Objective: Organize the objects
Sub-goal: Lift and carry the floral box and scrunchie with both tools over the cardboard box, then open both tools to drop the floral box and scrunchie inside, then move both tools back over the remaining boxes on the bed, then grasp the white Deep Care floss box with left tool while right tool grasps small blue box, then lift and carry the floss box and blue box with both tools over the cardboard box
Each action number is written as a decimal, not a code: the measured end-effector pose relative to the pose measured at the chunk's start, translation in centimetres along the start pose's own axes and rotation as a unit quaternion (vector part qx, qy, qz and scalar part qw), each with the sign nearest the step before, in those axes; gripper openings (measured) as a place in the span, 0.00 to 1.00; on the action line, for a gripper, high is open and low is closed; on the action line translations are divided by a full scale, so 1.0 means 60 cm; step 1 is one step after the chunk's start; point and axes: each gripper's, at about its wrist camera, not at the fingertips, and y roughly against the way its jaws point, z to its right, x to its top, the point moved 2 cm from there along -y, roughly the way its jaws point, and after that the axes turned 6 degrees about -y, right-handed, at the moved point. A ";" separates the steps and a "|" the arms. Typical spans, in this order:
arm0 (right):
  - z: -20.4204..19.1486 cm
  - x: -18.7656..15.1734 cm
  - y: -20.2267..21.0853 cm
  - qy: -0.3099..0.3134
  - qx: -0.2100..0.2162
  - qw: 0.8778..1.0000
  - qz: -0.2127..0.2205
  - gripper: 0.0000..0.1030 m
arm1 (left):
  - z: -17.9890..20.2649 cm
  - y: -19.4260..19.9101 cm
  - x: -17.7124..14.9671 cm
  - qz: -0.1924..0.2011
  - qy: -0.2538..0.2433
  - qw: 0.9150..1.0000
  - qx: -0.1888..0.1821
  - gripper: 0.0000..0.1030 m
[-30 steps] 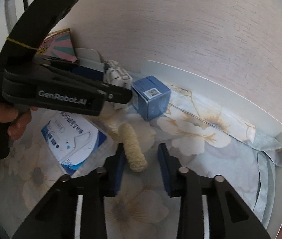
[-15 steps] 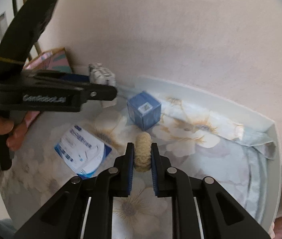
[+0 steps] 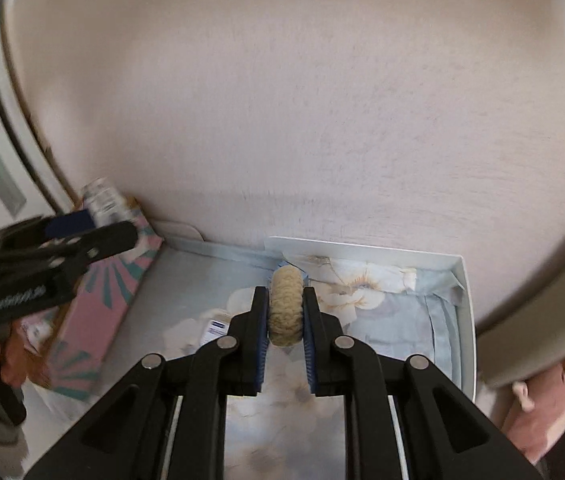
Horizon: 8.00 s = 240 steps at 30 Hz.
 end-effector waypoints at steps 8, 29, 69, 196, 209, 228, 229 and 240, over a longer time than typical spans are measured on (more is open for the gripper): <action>-0.036 -0.009 0.060 -0.017 -0.045 0.998 0.035 0.14 | -0.030 0.095 -0.024 0.022 0.026 0.999 0.013 0.58; -0.163 0.031 0.048 0.024 -0.010 0.999 0.046 0.14 | -0.158 0.188 -0.071 0.039 0.077 0.995 0.058 0.58; -0.533 0.017 -0.303 0.261 0.159 0.941 -0.143 0.14 | -0.346 0.111 -0.272 -0.076 0.272 0.942 0.182 0.58; 0.040 0.015 -0.315 0.156 0.096 0.981 -0.065 0.90 | 0.094 -0.229 -0.188 -0.145 0.061 0.987 -0.013 1.00; 0.013 -0.001 -0.385 0.199 0.106 0.969 -0.101 0.50 | 0.089 -0.275 -0.184 -0.161 0.058 0.985 -0.001 0.99; -0.002 0.034 -0.323 0.154 0.094 0.980 -0.081 0.39 | 0.060 -0.220 -0.169 -0.133 0.073 0.988 -0.022 0.87; -0.004 0.039 -0.313 0.148 0.090 0.982 -0.078 0.39 | 0.056 -0.207 -0.164 -0.125 0.073 0.989 -0.021 0.87; -0.050 0.097 -0.131 0.092 0.030 0.995 -0.007 0.39 | -0.007 -0.030 -0.097 -0.041 0.071 0.996 -0.018 0.87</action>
